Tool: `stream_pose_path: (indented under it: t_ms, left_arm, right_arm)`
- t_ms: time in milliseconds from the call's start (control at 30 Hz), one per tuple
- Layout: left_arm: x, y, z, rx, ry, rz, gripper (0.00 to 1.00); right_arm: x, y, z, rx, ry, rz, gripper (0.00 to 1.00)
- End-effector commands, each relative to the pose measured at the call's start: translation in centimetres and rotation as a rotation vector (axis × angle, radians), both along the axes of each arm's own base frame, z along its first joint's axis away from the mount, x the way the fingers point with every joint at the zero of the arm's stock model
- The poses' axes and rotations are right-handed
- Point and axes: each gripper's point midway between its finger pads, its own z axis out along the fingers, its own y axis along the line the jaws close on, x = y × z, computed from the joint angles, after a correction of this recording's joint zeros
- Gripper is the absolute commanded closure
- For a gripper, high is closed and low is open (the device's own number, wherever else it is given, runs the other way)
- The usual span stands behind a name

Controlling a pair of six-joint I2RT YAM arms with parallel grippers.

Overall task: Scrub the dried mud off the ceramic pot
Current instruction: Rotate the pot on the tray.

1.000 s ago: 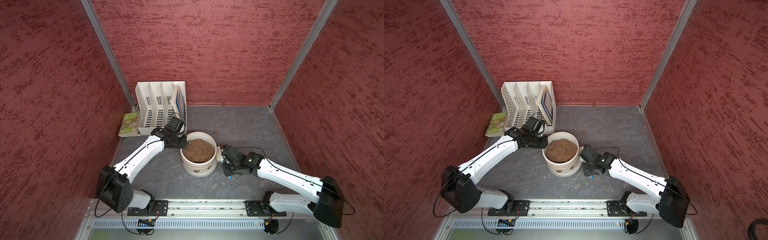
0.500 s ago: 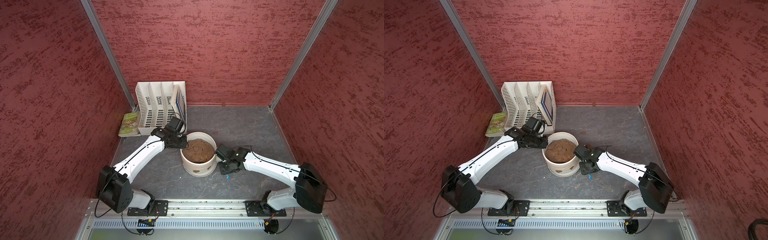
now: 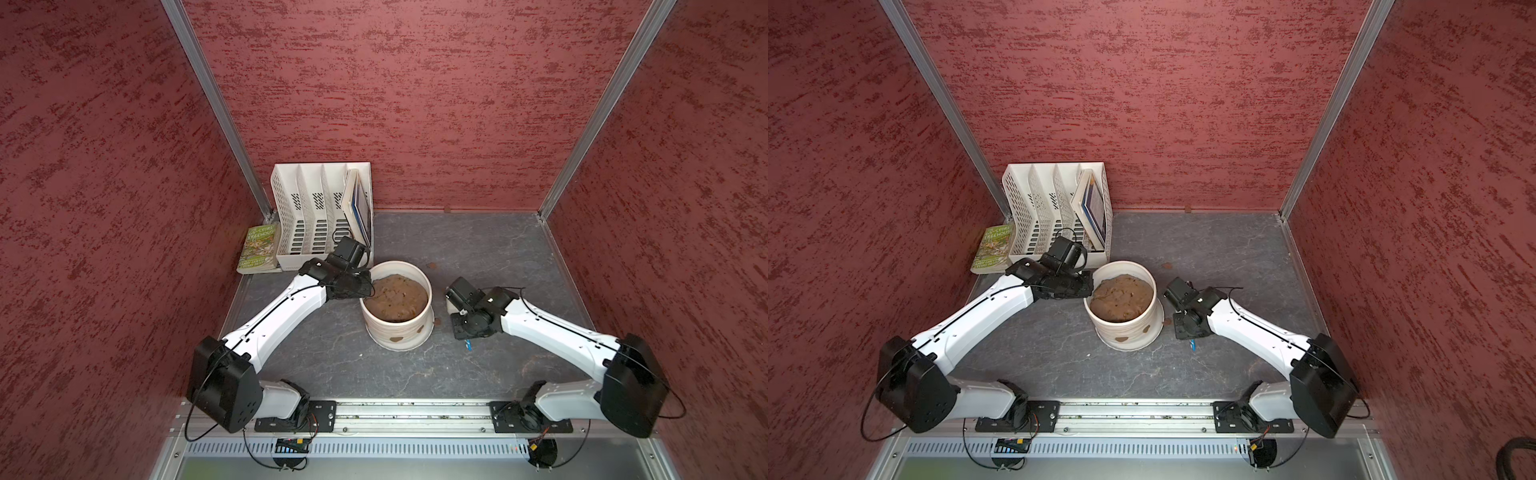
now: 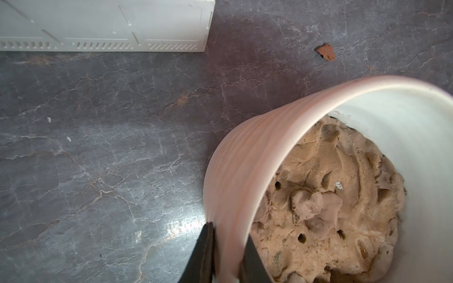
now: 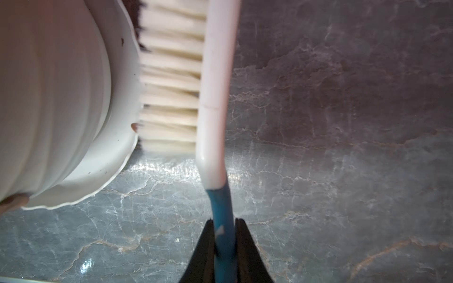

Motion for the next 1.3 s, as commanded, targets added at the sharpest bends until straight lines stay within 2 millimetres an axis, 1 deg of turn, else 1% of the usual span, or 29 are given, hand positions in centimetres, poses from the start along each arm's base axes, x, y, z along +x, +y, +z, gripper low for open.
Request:
stream_pose_path:
  t_ms: [0,33,67,100,133,200,267,367,500,633,733,800,933,1000,1067,1167,1267]
  left_arm:
    - [0.3,0.4,1.9,-0.101,-0.029,0.123,1.00]
    - [0.2,0.5,2.1,-0.103,-0.036,0.131,1.00]
    - [0.1,0.6,2.5,-0.112,-0.046,0.133,0.95]
    - [0.0,0.5,2.8,-0.123,-0.058,0.130,0.84]
    - [0.0,0.3,3.0,-0.138,-0.074,0.120,0.76]
    - [0.2,-0.1,3.4,-0.155,-0.097,0.092,0.64]
    - [0.7,-0.7,3.7,-0.166,-0.106,0.063,0.55]
    - [1.9,-1.4,4.0,-0.164,-0.111,0.041,0.46]
    - [3.8,-2.4,4.8,-0.167,-0.154,0.004,0.40]
    - [5.4,-3.5,4.3,-0.137,-0.152,-0.053,0.39]
    - [6.0,-4.3,3.8,-0.110,-0.145,-0.106,0.40]
    - [5.9,-5.1,3.3,-0.098,-0.133,-0.148,0.40]
    - [4.9,-6.2,1.9,-0.058,-0.085,-0.223,0.40]
    - [4.6,-6.0,1.2,-0.019,-0.073,-0.226,0.42]
    - [4.3,-5.3,0.7,0.013,-0.060,-0.218,0.45]
    - [4.0,-4.3,0.2,0.064,-0.049,-0.201,0.55]
    - [3.6,-3.6,-0.4,0.090,-0.035,-0.192,0.59]
  right_arm:
    - [-1.1,-1.3,1.3,-0.005,-0.035,-0.029,1.00]
    - [-1.3,-1.6,1.6,-0.002,-0.041,-0.036,1.00]
    - [-1.5,-1.8,2.0,0.004,-0.054,-0.045,1.00]
    - [-1.7,-1.9,2.3,0.012,-0.062,-0.050,1.00]
    - [-1.8,-1.7,2.6,0.026,-0.074,-0.048,1.00]
    - [-2.0,-1.1,3.1,0.072,-0.096,-0.037,1.00]
    - [-2.2,-0.3,3.2,0.112,-0.095,-0.030,1.00]
    - [-2.4,0.6,3.0,0.142,-0.093,-0.015,1.00]
    - [-2.7,0.9,2.6,0.138,-0.083,-0.011,1.00]
    - [-3.0,1.4,2.5,0.162,-0.081,-0.011,1.00]
    - [-3.1,1.6,2.2,0.173,-0.074,-0.011,1.00]
    - [-3.1,1.7,1.9,0.173,-0.067,-0.012,1.00]
    - [-3.2,1.7,1.5,0.166,-0.054,-0.019,1.00]
    - [-3.9,2.2,1.1,0.187,-0.021,-0.002,1.00]
    - [-5.0,2.5,0.5,0.202,0.023,0.021,1.00]
    - [-6.9,2.6,-0.4,0.175,0.071,0.057,1.00]
    - [-8.5,3.4,-1.1,0.141,0.100,0.113,1.00]
